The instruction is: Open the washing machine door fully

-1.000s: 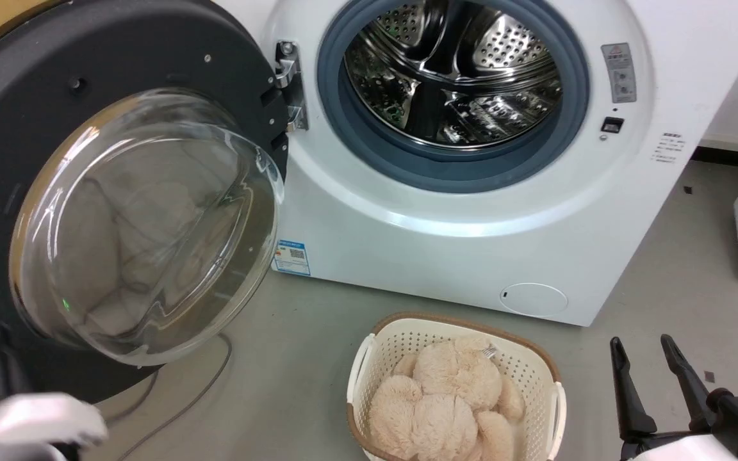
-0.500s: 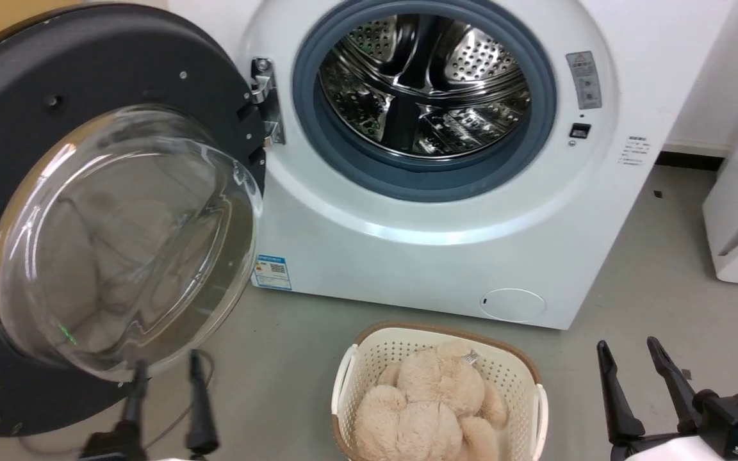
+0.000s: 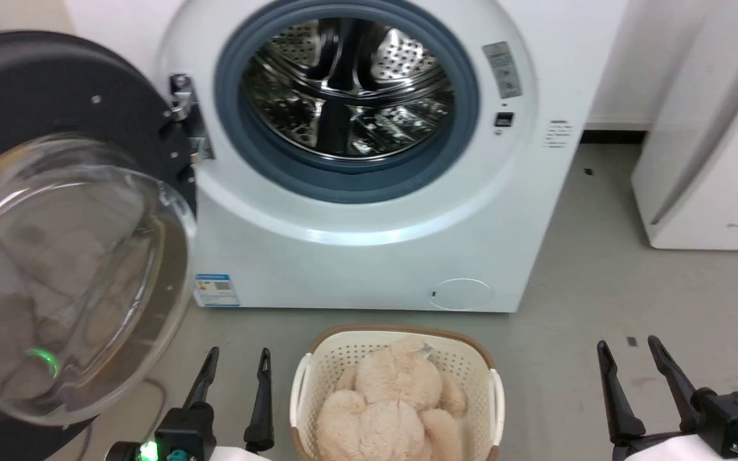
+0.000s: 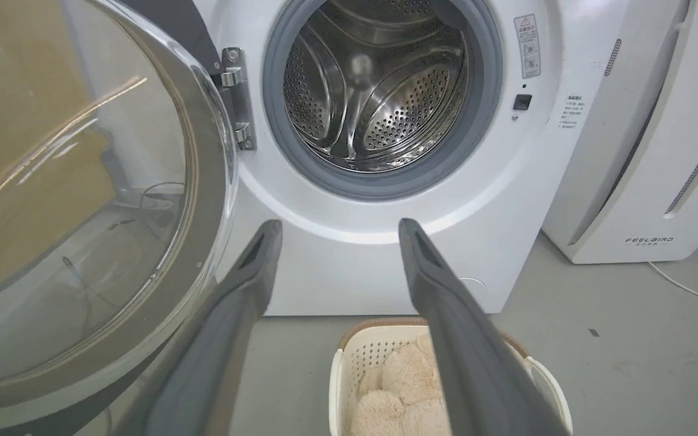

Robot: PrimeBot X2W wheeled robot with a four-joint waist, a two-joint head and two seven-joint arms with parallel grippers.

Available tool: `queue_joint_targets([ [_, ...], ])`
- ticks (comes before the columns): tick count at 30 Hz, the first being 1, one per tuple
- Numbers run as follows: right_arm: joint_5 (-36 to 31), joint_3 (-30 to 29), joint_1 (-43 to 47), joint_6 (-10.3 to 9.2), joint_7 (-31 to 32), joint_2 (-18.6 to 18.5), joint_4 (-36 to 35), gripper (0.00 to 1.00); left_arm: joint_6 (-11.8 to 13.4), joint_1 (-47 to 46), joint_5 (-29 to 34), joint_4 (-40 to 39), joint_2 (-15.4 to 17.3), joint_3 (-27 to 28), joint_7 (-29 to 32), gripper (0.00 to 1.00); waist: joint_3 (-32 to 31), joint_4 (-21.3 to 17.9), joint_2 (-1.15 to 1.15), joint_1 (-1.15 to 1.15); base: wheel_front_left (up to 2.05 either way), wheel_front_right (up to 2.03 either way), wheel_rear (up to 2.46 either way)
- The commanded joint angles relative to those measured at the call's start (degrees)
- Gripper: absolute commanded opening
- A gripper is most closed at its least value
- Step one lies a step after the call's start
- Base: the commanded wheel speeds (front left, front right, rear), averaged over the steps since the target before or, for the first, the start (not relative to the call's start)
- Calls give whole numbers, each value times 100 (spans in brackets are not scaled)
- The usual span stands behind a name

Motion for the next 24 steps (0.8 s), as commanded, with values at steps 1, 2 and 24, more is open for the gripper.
queue_joint_targets([
  [1,-25,3,70,3,3,20,-23,100,-20,-107,25,68,47,-17,24,100,9,-176,-1,0,0,0,0],
  [2,-32,3,77,3,14,20,-20,100,-27,-134,35,124,71,-27,71,100,12,-230,-1,0,0,0,0],
  [24,-40,118,4,-1,31,-1,83,0,52,-146,-51,327,139,42,215,0,29,-546,-1,0,0,0,0],
])
